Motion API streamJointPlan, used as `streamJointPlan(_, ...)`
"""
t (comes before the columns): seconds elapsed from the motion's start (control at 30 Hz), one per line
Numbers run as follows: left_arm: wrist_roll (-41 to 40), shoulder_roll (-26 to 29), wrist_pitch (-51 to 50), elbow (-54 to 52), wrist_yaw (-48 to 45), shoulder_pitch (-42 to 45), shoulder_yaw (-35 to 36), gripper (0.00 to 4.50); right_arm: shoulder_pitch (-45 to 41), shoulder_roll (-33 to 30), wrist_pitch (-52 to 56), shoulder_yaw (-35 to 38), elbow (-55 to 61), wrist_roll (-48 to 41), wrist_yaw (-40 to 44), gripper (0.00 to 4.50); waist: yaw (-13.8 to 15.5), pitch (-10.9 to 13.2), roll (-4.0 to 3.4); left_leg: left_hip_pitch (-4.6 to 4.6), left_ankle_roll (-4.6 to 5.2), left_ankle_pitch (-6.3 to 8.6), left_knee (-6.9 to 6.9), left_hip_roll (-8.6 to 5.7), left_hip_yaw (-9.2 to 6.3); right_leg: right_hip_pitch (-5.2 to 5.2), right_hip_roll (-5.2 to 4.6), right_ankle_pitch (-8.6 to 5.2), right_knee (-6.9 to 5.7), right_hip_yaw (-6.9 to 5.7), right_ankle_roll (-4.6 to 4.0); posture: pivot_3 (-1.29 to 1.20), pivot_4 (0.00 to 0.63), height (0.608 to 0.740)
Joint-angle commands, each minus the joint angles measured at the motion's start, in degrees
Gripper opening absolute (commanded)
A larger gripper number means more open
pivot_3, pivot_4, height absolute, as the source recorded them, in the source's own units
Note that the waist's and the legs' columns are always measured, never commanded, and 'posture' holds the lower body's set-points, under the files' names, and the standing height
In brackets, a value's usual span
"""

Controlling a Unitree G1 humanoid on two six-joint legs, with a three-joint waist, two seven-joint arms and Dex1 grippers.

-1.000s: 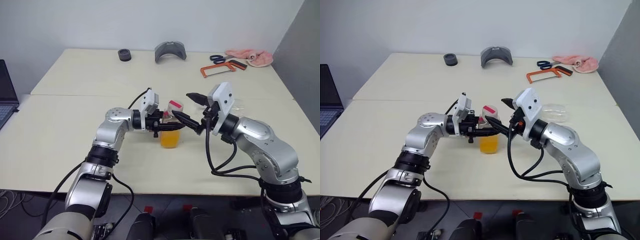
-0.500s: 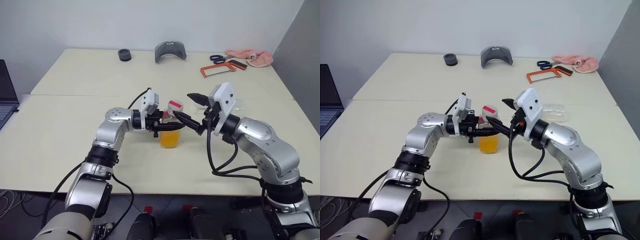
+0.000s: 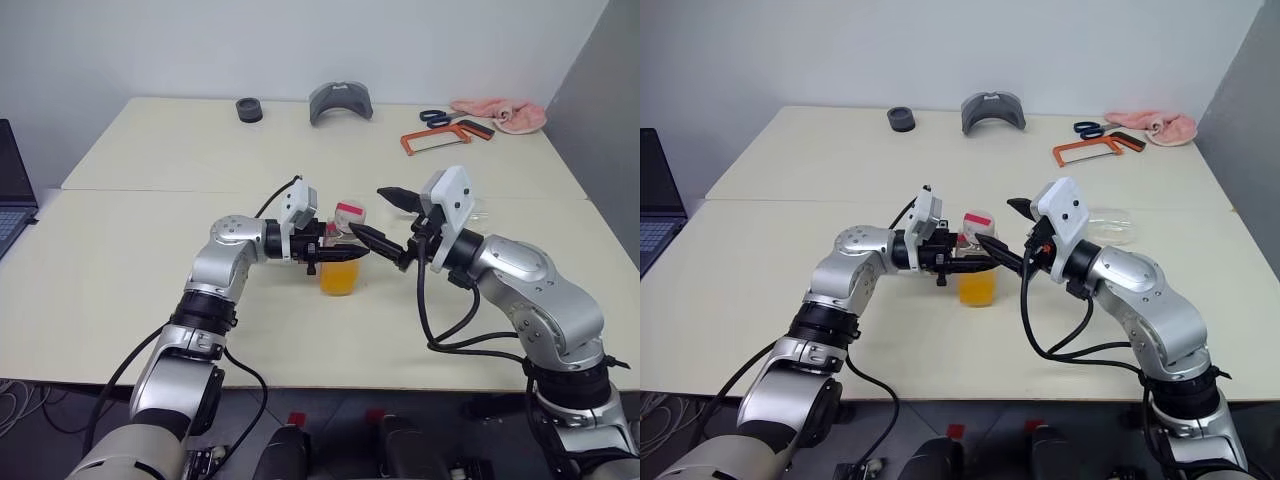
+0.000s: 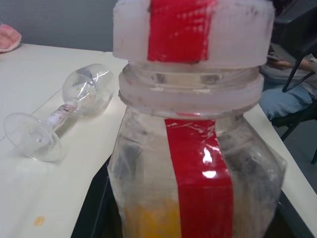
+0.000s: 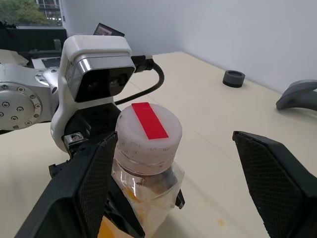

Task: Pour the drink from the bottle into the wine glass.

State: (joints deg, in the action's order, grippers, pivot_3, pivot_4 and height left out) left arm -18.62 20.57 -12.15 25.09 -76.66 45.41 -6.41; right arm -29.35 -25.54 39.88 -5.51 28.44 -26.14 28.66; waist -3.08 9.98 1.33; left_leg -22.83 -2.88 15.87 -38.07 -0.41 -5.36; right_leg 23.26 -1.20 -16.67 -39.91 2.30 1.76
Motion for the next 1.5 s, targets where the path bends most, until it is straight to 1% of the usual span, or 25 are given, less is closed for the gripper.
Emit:
streamJointPlan(0.03,-0.69,0.17,1.4,-1.9,-0.52,0.53,0.6,1.66,0.4,-0.78,0.17,2.62,0.73,0.1,-0.65,3.96,0.0,0.0,0.0,0.0,0.0,0.0,0.0,0.0,0.0,0.0,0.0,0.0,0.0,0.0,0.0,0.0,0.15,0.74)
streamJointPlan(0.57,-0.35,0.02,1.65,-1.59,-0.15,0.6,1.0,1.66,0.76,-1.1,0.99,2.39,1.95,-1.46,0.57,3.96,0.03,0.0,0.0,0.0,0.0,0.0,0.0,0.0,0.0,0.0,0.0,0.0,0.0,0.0,0.0,0.0,0.15,0.74)
streamJointPlan(0.83,-0.14,-0.29,2.75,-1.15,0.69,0.89,1.29,1.66,1.05,-1.39,2.5,3.74,2.91,-4.14,1.5,3.96,0.07,0.0,0.0,0.0,0.0,0.0,0.0,0.0,0.01,0.0,0.0,0.0,0.0,0.01,0.0,0.0,0.15,0.74)
streamJointPlan(1.0,-0.07,-0.54,4.24,-0.99,2.03,0.79,1.66,1.66,1.17,-2.84,3.76,4.87,3.95,-7.25,4.01,3.96,0.13,0.0,0.0,-0.01,0.0,0.0,0.0,0.0,0.0,0.0,0.0,0.0,0.0,0.0,0.0,0.0,0.15,0.74)
streamJointPlan(1.3,-0.32,-1.03,5.64,-0.31,2.97,0.76,1.67,1.66,1.35,-5.04,4.89,6.49,4.9,-10.82,5.78,3.96,0.15,0.0,0.0,0.0,0.01,0.0,0.0,0.0,0.01,0.0,0.0,0.0,0.0,0.0,0.0,0.0,0.15,0.74)
streamJointPlan(1.5,-1.0,-1.44,6.14,-0.35,3.13,0.86,1.88,1.66,2.67,-5.68,6.11,8.95,6.26,-16.23,6.38,3.96,0.19,0.0,0.0,-0.01,0.01,0.0,0.0,0.0,0.0,0.0,-0.01,0.0,0.0,0.0,0.0,0.0,0.15,0.74)
